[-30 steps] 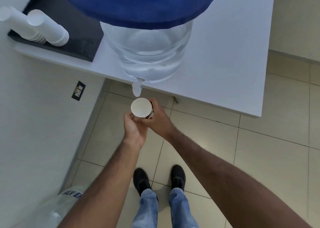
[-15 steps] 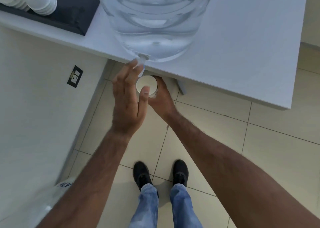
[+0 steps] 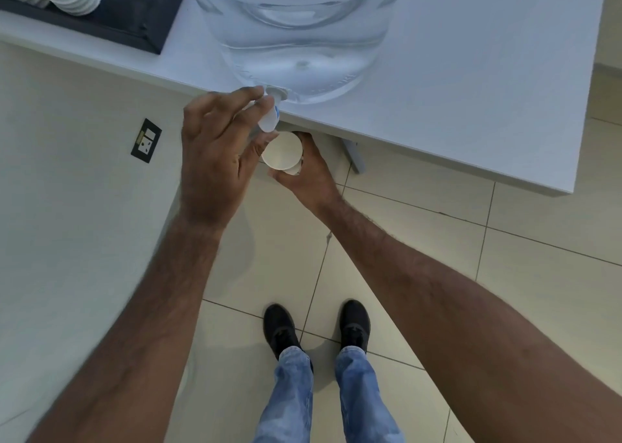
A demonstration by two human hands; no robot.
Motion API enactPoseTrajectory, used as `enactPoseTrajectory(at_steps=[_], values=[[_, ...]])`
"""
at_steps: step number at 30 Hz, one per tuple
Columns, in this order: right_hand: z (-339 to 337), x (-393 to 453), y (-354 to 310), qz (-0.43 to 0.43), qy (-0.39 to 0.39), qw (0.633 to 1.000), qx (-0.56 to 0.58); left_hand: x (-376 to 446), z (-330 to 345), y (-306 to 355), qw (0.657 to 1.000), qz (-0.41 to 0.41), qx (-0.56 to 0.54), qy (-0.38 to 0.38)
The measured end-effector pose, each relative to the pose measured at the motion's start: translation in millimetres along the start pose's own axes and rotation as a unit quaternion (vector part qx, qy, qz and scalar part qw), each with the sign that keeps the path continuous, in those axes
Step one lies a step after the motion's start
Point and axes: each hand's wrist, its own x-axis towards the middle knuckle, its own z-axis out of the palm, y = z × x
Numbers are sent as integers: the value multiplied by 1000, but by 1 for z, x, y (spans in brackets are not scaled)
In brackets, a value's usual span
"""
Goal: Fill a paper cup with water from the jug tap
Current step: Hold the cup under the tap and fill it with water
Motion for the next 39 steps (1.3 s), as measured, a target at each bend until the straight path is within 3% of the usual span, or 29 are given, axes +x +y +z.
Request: enactPoseTrajectory(at_steps=[18, 39], values=[[0, -4, 0, -7, 6, 1000, -13, 29, -6, 12, 995, -95, -31, -14], [2, 6, -7, -21, 13, 1000, 1, 29, -6, 11, 991, -112, -64, -29]])
